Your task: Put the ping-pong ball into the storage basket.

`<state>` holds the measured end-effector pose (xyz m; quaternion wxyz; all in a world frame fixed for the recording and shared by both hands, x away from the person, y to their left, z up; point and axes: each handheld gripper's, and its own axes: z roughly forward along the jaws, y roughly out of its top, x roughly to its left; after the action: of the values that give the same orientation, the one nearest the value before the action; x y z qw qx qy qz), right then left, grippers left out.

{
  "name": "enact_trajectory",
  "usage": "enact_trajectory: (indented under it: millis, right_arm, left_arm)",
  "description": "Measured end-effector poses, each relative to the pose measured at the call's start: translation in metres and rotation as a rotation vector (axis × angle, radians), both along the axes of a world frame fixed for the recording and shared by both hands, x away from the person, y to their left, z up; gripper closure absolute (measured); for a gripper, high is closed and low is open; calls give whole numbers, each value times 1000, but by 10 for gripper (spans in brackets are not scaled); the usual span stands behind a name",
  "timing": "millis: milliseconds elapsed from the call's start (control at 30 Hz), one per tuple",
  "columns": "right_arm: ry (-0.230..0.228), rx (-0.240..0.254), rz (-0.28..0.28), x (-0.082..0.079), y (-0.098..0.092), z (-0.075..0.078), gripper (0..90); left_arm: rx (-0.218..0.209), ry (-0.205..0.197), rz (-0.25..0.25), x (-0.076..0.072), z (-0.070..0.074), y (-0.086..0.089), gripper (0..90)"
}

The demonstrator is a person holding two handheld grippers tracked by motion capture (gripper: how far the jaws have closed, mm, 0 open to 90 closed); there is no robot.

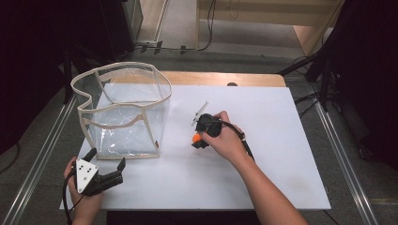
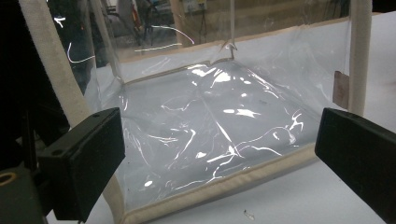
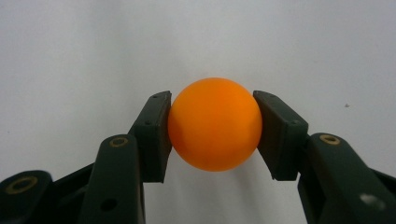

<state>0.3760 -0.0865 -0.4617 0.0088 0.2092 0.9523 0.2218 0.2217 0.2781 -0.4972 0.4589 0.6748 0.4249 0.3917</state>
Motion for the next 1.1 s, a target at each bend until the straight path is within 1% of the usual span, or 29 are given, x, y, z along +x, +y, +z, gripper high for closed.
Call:
enact_trajectory:
  millis: [67, 133, 267, 333, 500, 567, 600, 633, 767, 833, 867, 967, 1000, 1033, 1100]
  right_arm:
    - [-1, 6, 6, 1, 0, 1, 477]
    - [4, -3, 4, 1, 1, 2, 478]
    - [8, -5, 6, 2, 1, 3, 477]
    - [4, -3, 16, 3, 2, 4, 477]
    - [2, -7, 12, 3, 3, 9, 477]
    - [-4, 3, 23, 5, 3, 10, 478]
    - [-5, -3, 27, 5, 3, 12, 478]
    - [-2, -8, 21, 5, 3, 13, 478]
    - [1, -7, 19, 5, 4, 15, 478]
    - [-6, -2, 34, 7, 5, 16, 477]
    - [2, -6, 23, 6, 5, 17, 478]
    - [-7, -7, 31, 8, 6, 20, 477]
    - [-16, -2, 43, 9, 6, 21, 477]
    - [-12, -9, 35, 9, 6, 22, 477]
    - [-10, -8, 38, 9, 6, 24, 477]
  left_arm:
    - [0, 0, 0, 0, 0, 0, 21]
    - [0, 0, 0, 0, 0, 0, 21]
    - [0, 0, 0, 0, 0, 0, 21]
    - [0, 0, -1, 0, 0, 0, 21]
    - [1, 1, -1, 0, 0, 0, 21]
    - [0, 1, -1, 0, 0, 0, 21]
    - [0, 0, -1, 0, 0, 0, 21]
    - [0, 0, -1, 0, 0, 0, 21]
    - [1, 0, -2, 0, 0, 0, 21]
    - [1, 0, -2, 0, 0, 0, 21]
    - [2, 0, -2, 0, 0, 0, 21]
    - [1, 0, -2, 0, 0, 0, 21]
    - [3, 0, -2, 0, 0, 0, 21]
    - [2, 0, -2, 0, 0, 0, 21]
    - [1, 0, -2, 0, 0, 0, 21]
